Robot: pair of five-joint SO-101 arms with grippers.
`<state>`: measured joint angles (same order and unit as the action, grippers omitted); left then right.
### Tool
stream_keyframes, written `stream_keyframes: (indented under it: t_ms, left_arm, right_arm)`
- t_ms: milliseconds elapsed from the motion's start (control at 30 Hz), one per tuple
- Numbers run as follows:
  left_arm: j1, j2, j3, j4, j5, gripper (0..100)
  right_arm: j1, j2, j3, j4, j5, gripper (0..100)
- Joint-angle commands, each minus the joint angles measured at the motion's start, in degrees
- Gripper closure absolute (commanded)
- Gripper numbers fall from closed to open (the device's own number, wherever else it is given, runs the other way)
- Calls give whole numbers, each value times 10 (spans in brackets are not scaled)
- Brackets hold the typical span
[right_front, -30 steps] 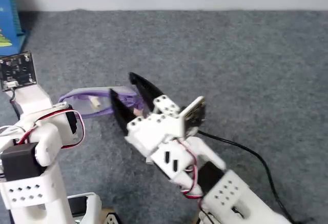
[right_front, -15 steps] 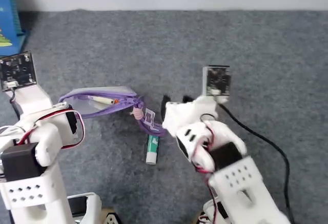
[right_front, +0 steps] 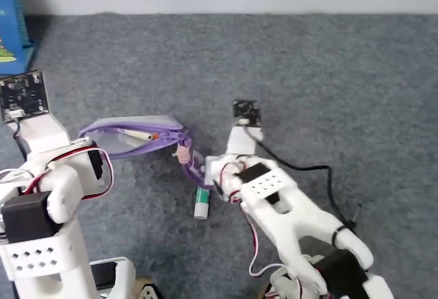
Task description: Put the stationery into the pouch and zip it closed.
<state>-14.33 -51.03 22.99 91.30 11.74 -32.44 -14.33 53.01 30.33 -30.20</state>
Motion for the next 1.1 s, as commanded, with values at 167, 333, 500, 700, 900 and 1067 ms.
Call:
stream_keyframes:
  t_ms: [167, 333, 500, 700, 900, 1067]
  left_arm:
    - [-4, 6, -3, -7, 2, 989]
    - [-4, 6, -3, -7, 2, 989]
    - [-4, 6, -3, -7, 2, 989]
    - [-4, 6, -3, -7, 2, 989]
    - [-4, 6, -3, -7, 2, 989]
    - [-4, 6, -3, -7, 2, 989]
  right_arm:
    - [-64, -24, -39, 13, -5, 812]
    - [-93, -25, -39, -3, -5, 812]
    - [-73, 14, -39, -47, -4, 815]
    - [-29, 70, -39, -69, 8, 816]
    - [-5, 87, -39, -36, 19, 950]
    - [25, 49, -39, 21, 43, 976]
